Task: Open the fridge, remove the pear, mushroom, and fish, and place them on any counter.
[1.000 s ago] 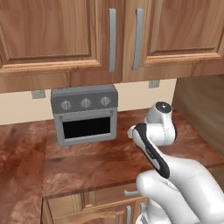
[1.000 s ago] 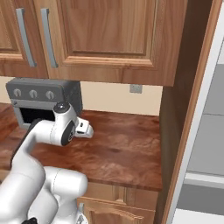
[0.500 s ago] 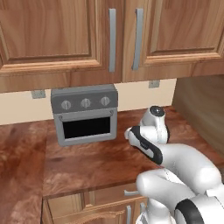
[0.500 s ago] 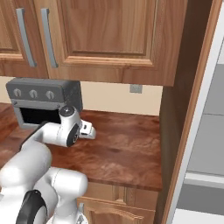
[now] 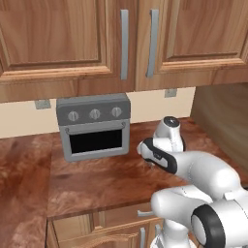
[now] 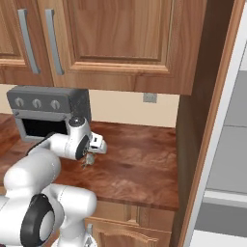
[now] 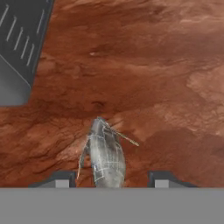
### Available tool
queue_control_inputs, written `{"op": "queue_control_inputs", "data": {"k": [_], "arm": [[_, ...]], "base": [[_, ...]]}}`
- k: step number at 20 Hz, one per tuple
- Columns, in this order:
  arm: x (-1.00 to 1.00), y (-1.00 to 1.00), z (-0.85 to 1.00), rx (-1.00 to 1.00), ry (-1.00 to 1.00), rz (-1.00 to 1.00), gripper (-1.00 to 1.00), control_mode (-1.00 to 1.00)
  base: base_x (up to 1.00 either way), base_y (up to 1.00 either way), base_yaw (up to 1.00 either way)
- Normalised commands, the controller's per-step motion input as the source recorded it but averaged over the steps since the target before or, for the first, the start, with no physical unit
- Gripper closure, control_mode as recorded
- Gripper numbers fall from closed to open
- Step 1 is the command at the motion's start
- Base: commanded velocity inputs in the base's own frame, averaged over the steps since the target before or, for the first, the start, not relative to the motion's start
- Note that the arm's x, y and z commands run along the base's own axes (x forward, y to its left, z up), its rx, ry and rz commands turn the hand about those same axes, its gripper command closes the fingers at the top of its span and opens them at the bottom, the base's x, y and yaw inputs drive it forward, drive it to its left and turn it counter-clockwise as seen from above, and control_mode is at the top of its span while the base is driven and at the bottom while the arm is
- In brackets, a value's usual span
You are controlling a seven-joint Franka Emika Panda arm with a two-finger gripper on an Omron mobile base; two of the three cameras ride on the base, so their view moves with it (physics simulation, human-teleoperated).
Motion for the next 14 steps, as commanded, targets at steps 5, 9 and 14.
{"op": "queue_control_inputs", "data": {"k": [5, 9, 14], "arm": [[0.00, 0.00, -0.03, 0.00, 0.00, 0.00, -1.00, -1.00], [-0.10, 0.00, 0.57, 0.00, -0.02, 0.00, -1.00, -1.00], [-0.51, -0.02, 0.94, 0.00, 0.00, 0.00, -1.00, -1.00]], "base": [[0.00, 0.00, 0.00], [0.00, 0.00, 0.00], [0.00, 0.00, 0.00]]}}
